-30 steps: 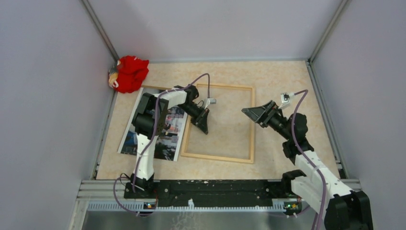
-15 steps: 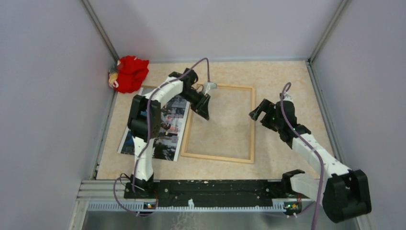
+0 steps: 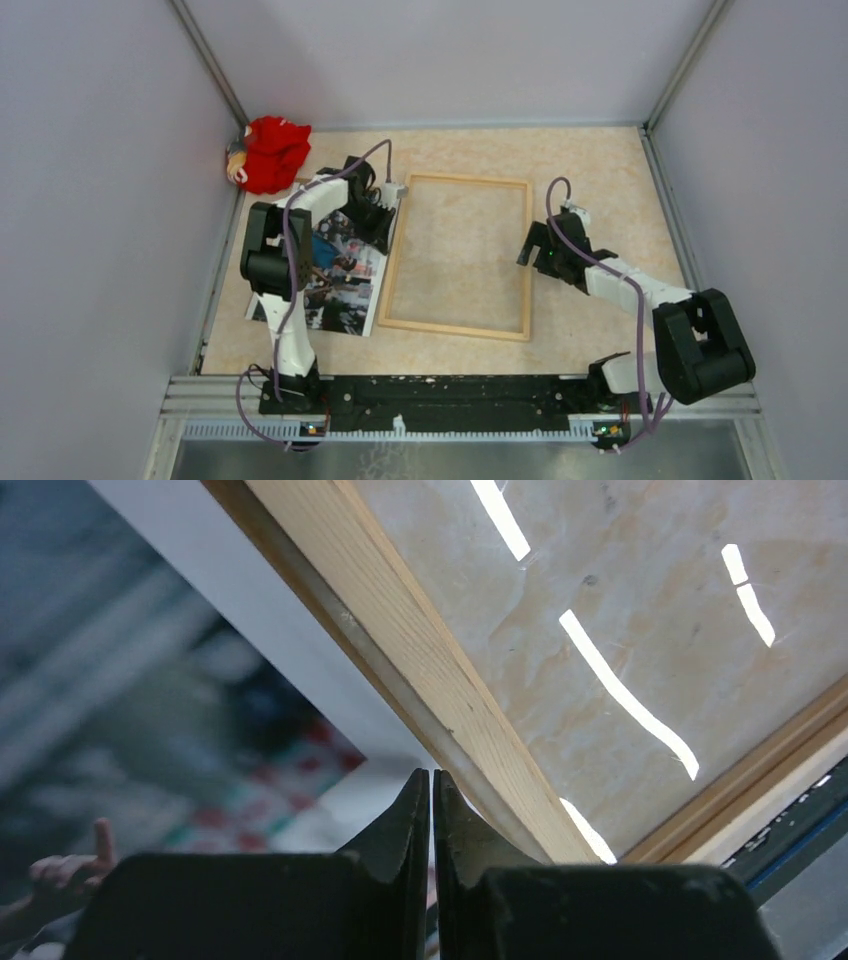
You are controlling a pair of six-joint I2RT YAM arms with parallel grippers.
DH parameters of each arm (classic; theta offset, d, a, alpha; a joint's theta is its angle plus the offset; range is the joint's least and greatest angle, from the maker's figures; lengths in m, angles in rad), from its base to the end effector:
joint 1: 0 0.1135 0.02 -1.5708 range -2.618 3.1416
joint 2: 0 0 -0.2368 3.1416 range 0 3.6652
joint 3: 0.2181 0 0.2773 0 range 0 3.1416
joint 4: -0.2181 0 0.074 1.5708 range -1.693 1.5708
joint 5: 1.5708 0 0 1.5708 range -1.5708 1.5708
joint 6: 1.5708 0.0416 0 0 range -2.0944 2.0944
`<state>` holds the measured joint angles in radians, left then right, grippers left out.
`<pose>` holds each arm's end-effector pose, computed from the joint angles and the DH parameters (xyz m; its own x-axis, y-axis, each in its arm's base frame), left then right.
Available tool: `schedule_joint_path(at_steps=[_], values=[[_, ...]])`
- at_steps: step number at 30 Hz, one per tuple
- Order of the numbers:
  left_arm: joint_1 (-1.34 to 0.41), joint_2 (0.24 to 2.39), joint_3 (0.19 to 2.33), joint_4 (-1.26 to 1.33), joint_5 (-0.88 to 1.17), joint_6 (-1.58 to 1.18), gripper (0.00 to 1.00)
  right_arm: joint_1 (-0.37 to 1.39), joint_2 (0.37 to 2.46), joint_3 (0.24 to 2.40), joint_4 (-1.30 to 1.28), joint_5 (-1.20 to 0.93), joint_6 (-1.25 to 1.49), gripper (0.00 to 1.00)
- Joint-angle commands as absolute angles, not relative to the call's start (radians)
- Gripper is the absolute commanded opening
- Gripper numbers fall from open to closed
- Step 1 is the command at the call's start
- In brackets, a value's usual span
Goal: Put the photo into the frame
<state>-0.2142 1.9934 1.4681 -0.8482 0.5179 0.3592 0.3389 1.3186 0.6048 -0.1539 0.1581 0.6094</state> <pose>0.3894 -0.1058 0.1376 -0.7988 0.4863 -0.3542 0.5985 0.7022 -0.3856 0.2655 0.0867 0.1231 -0.7229 0.3445 -0.5989 0.2213 0.9366 0.2716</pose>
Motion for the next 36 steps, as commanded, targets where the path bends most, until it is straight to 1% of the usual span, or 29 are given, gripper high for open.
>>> schedule_joint_path(at_steps=[1,8,11,14,16,23,28,32,36], values=[[-0.265,2.007,1.440,-0.721,0.408,0.320,0.08,0.361,1.356,0.648,-0.083,0.174,0.628,0.90],[-0.321,2.043,1.455,-0.708,0.433,0.308,0.06,0.369,1.412,0.628,-0.039,0.228,0.640,0.91],[-0.343,2.055,1.458,-0.711,0.432,0.310,0.06,0.368,1.449,0.617,0.031,0.173,0.649,0.91],[-0.367,2.061,1.457,-0.713,0.438,0.308,0.06,0.368,1.444,0.601,0.092,0.082,0.674,0.90],[-0.382,2.068,1.454,-0.715,0.437,0.309,0.06,0.368,1.385,0.580,0.126,0.009,0.698,0.90],[-0.415,2.115,1.464,-0.719,0.485,0.308,0.05,0.363,1.078,0.498,0.278,-0.242,0.878,0.90],[-0.422,2.132,1.471,-0.725,0.523,0.307,0.05,0.363,0.925,0.463,0.426,-0.365,0.986,0.90],[-0.422,2.132,1.471,-0.727,0.535,0.308,0.05,0.364,0.891,0.417,0.623,-0.444,1.086,0.90],[-0.422,2.129,1.468,-0.728,0.548,0.308,0.05,0.364,0.965,0.398,0.822,-0.484,1.191,0.90]])
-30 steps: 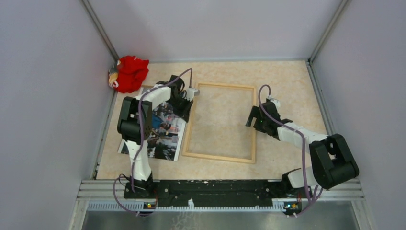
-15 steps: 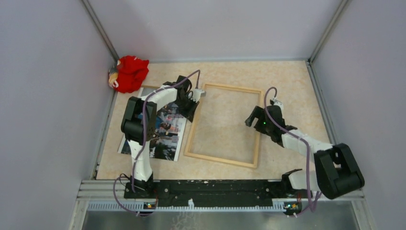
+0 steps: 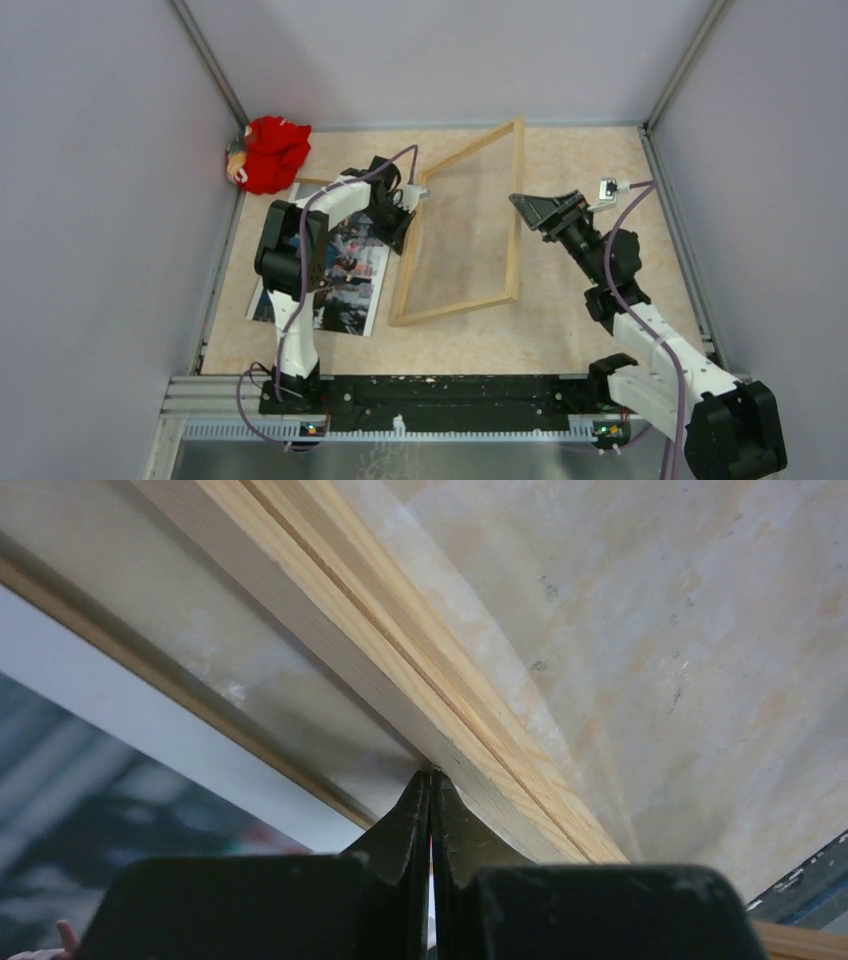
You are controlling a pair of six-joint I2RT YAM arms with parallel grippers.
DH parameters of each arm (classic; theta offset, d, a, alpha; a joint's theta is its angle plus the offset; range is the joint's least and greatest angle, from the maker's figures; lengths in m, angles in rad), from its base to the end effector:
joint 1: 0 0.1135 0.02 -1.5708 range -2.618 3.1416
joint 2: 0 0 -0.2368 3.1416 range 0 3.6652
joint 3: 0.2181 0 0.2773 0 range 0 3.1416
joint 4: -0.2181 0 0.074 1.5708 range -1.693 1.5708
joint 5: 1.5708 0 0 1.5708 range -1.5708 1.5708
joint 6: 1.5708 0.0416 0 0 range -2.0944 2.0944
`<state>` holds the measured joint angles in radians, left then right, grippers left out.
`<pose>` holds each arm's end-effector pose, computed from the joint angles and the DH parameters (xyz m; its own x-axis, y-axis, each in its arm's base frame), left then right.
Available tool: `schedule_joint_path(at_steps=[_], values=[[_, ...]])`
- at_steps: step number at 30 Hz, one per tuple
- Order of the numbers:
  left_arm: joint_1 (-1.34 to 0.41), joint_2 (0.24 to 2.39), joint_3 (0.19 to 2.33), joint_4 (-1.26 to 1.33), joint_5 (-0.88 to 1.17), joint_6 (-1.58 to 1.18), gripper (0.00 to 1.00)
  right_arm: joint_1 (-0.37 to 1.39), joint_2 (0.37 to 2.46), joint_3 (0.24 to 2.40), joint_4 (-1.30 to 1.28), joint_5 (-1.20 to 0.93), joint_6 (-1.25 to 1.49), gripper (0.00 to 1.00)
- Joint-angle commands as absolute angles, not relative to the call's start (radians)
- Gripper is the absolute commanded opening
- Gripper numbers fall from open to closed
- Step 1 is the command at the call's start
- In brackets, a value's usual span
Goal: Put the photo into the frame
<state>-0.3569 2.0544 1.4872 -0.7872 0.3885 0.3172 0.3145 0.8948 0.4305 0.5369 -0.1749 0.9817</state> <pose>0.3832 -0.1597 0.1184 -0.7448 0.5858 -0.3194 0.6651 0.6905 -0.2845 0.2407 0.0859 0.2390 -0.3522 0.7464 -0.5646 -0.3183 0.4718 0.8222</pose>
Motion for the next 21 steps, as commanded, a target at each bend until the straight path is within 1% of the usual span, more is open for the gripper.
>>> schedule_joint_path(at_steps=[1,5,10,13,18,21], values=[[-0.422,2.126,1.466,-0.728,0.549,0.308,0.04,0.364,0.993,0.395,0.860,-0.488,1.216,0.90],[-0.422,2.113,1.450,-0.722,0.549,0.310,0.04,0.366,1.093,0.403,0.974,-0.508,1.287,0.90],[-0.421,2.098,1.426,-0.715,0.550,0.311,0.04,0.370,1.135,0.422,1.007,-0.494,1.310,0.91],[-0.418,2.093,1.419,-0.714,0.546,0.311,0.04,0.372,1.134,0.455,0.972,-0.501,1.288,0.91],[-0.389,2.073,1.437,-0.730,0.545,0.317,0.04,0.373,1.054,0.497,0.797,-0.489,1.204,0.91],[-0.355,2.053,1.470,-0.761,0.542,0.329,0.05,0.371,1.027,0.524,0.774,-0.501,1.201,0.91]])
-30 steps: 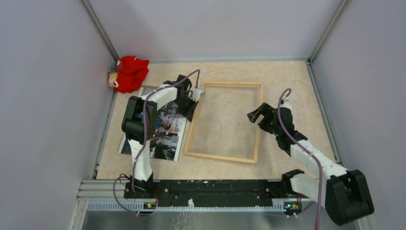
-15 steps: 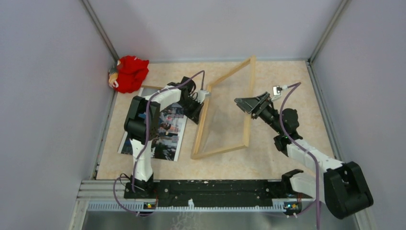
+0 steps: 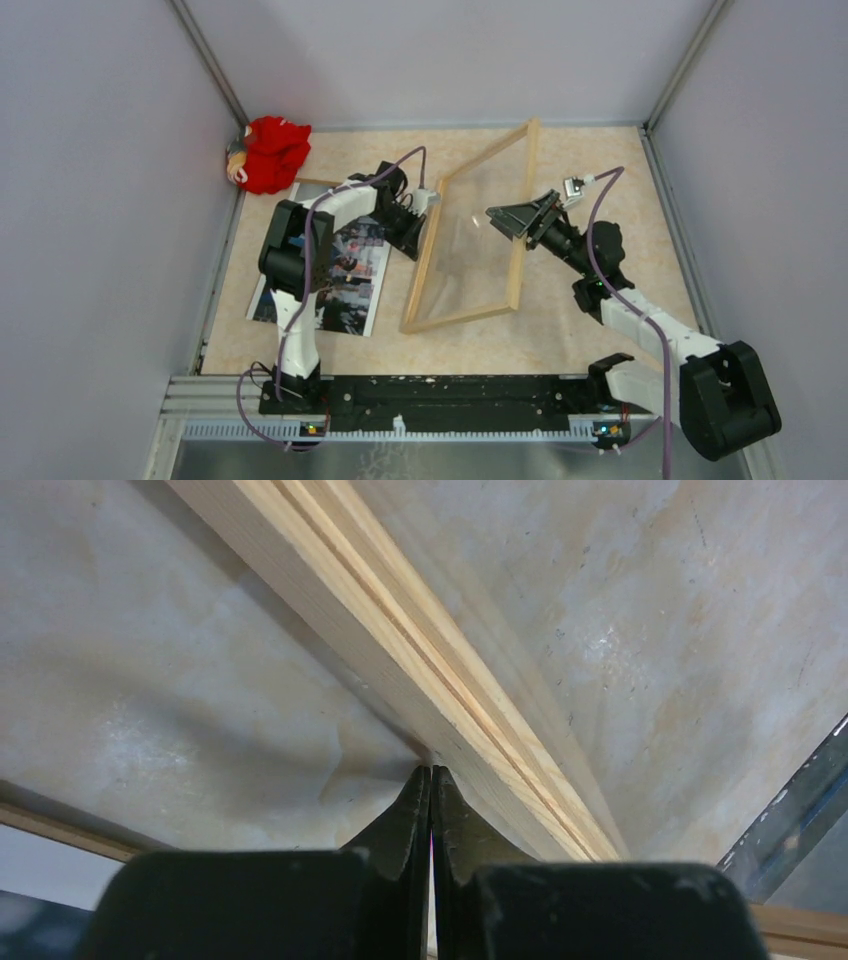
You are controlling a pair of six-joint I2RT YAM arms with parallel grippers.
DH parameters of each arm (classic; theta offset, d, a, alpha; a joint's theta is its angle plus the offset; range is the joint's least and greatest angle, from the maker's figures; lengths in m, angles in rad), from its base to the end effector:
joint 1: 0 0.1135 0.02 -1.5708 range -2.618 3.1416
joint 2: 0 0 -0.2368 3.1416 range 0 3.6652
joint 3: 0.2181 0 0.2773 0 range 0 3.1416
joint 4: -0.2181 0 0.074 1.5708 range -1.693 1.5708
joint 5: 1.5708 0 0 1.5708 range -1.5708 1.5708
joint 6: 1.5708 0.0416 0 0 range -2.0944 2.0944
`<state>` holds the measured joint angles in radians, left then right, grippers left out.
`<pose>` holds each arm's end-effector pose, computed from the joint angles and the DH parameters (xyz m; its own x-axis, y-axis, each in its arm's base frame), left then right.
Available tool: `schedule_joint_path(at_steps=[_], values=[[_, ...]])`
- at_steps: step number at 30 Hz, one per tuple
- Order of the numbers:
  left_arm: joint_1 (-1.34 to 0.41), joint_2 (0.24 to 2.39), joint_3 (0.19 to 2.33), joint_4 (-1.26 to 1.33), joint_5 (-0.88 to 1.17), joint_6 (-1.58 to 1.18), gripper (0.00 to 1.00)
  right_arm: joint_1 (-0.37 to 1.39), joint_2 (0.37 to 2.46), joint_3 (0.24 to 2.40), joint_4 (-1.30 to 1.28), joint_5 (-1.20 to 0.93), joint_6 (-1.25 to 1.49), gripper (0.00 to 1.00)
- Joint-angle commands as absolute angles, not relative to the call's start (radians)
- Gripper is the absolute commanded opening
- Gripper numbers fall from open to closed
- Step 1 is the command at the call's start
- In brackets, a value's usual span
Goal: Put the photo into the frame
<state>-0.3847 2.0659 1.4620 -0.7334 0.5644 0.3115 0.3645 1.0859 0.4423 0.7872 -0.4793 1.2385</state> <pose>0.3760 -0.1763 0.1113 -0.7260 0.5733 -0.3797 0.6874 0.5893 -0.4244 0.2473 0.1149 0.2244 -0.6585 0.6465 -0.3852 -0.3687 0.1691 0.9140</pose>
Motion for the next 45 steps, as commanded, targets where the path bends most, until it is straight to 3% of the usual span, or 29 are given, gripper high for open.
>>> schedule_joint_path(at_steps=[1,13,18,26,28,33,38,45], values=[[-0.341,2.046,1.484,-0.773,0.541,0.332,0.06,0.371,1.027,0.535,0.774,-0.509,1.207,0.91],[-0.263,1.930,1.569,-0.868,0.534,0.377,0.21,0.371,1.078,0.562,0.892,-0.524,1.329,0.89],[-0.243,1.897,1.633,-0.919,0.529,0.407,0.27,0.370,1.076,0.589,0.816,-0.523,1.299,0.86],[-0.205,1.779,1.684,-1.060,0.575,0.586,0.67,0.370,1.046,0.512,0.829,-0.462,1.340,0.71],[-0.206,1.708,1.667,-1.077,0.634,0.672,0.81,0.370,1.046,0.507,0.834,-0.455,1.346,0.70],[-0.272,1.467,1.487,-1.059,0.766,0.915,0.94,0.370,1.050,0.527,0.830,-0.448,1.352,0.69],[-0.454,1.275,1.347,-1.073,0.700,0.951,0.98,0.371,1.046,0.535,0.806,-0.429,1.352,0.69],[-0.689,1.111,1.155,-0.863,0.566,0.800,0.99,0.380,1.059,0.523,0.829,-0.403,1.377,0.68]])
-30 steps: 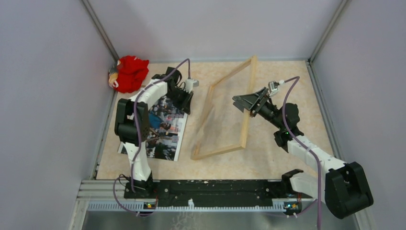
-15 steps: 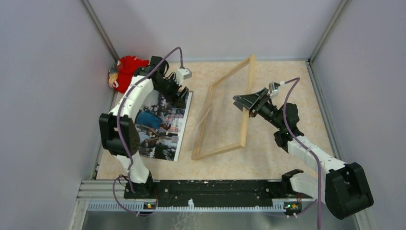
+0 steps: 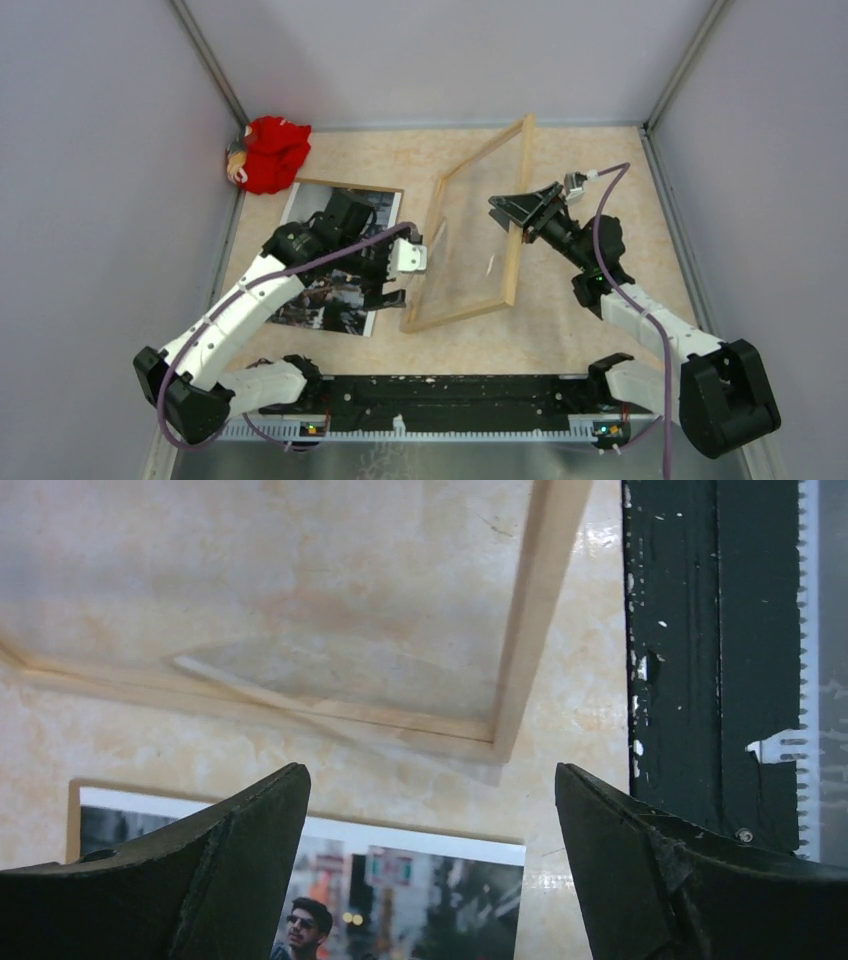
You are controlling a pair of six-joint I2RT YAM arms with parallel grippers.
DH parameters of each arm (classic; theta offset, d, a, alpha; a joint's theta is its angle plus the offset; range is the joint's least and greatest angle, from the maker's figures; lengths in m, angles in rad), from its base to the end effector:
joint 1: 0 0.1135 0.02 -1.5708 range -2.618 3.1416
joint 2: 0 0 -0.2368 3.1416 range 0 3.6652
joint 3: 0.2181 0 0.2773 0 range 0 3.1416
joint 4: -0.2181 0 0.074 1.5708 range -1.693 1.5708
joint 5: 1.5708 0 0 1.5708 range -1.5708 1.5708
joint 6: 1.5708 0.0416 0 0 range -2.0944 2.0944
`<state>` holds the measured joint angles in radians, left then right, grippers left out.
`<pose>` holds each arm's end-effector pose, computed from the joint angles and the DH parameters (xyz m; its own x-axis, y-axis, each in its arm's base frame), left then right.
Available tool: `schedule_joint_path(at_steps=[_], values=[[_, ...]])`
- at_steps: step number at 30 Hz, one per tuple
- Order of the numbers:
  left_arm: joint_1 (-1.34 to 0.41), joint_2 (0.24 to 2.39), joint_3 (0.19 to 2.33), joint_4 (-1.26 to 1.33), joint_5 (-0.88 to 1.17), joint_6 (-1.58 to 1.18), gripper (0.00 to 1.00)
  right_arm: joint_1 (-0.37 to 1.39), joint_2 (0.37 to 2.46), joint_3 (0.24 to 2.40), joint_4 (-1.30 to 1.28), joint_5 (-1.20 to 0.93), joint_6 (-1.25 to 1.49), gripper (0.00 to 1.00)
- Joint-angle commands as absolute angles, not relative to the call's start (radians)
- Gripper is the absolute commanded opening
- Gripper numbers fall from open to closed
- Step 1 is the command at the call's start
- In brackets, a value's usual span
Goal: Put the photo into the frame
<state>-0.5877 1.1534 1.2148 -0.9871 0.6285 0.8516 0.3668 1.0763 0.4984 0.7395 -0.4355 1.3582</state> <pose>0.1989 -0.1619 0.3205 0.1207 0.6509 -0.7495 0.9896 -0.0190 0.1429 0.2527 0.1159 0.2423 -0.6661 0.6935 -0.2746 -0.2974 0.0907 0.9504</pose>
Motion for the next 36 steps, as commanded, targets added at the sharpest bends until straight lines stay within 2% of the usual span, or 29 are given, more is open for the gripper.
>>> schedule_joint_path(at_steps=[1,10,19,24,32,36], values=[[-0.723,1.108,1.148,-0.858,0.552,0.783,0.99,0.381,1.057,0.524,0.825,-0.401,1.375,0.68],[-0.870,1.072,1.038,-0.646,0.382,0.612,0.98,0.381,1.024,0.532,0.780,-0.362,1.359,0.67],[-0.985,1.034,0.944,-0.568,0.250,0.511,0.99,0.382,1.008,0.528,0.744,-0.321,1.352,0.67],[-1.032,1.041,0.916,-0.495,0.096,0.502,0.98,0.382,1.009,0.525,0.746,-0.313,1.357,0.67],[-1.091,1.073,0.912,-0.415,-0.131,0.548,0.92,0.386,1.012,0.537,0.741,-0.302,1.367,0.66],[-1.091,1.073,0.898,-0.420,-0.160,0.561,0.82,0.386,1.013,0.538,0.740,-0.299,1.374,0.66]])
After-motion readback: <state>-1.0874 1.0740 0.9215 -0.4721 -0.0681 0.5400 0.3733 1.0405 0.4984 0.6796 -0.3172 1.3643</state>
